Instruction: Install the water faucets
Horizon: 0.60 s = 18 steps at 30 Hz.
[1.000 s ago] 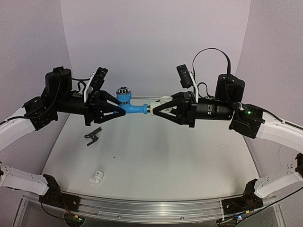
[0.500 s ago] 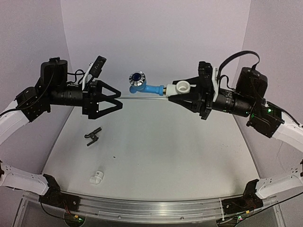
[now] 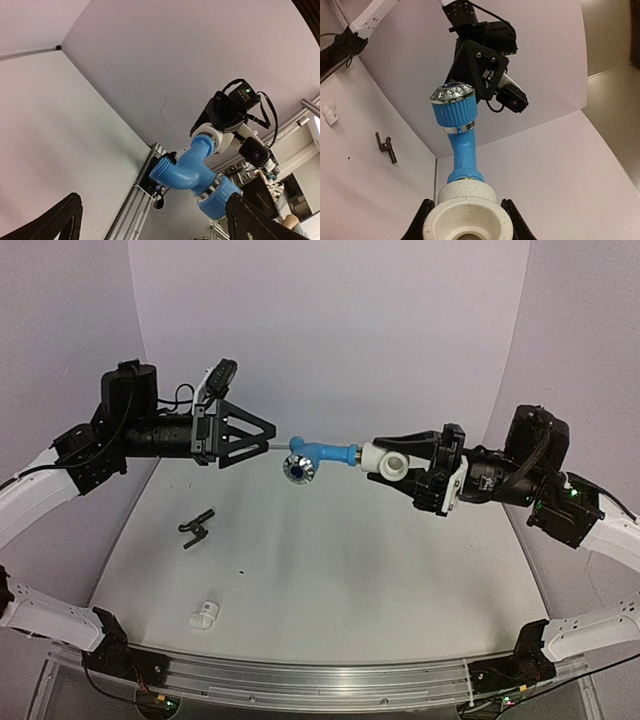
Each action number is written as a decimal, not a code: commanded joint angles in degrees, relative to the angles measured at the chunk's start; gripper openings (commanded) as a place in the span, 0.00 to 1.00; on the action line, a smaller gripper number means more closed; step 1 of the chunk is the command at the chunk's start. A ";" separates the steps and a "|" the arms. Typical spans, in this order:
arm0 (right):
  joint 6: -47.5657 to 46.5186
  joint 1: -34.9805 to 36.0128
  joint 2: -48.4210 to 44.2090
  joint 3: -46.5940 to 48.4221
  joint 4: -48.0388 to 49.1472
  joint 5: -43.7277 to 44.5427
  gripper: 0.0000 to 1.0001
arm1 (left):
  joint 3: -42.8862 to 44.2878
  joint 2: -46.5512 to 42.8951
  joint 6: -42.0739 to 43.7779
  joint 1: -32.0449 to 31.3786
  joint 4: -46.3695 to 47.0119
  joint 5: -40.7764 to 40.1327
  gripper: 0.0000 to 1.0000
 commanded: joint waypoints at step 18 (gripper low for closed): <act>-25.22 -0.09 -2.73 -9.17 10.54 -7.35 0.00 | -7.56 12.07 -21.49 -0.15 34.54 32.55 1.00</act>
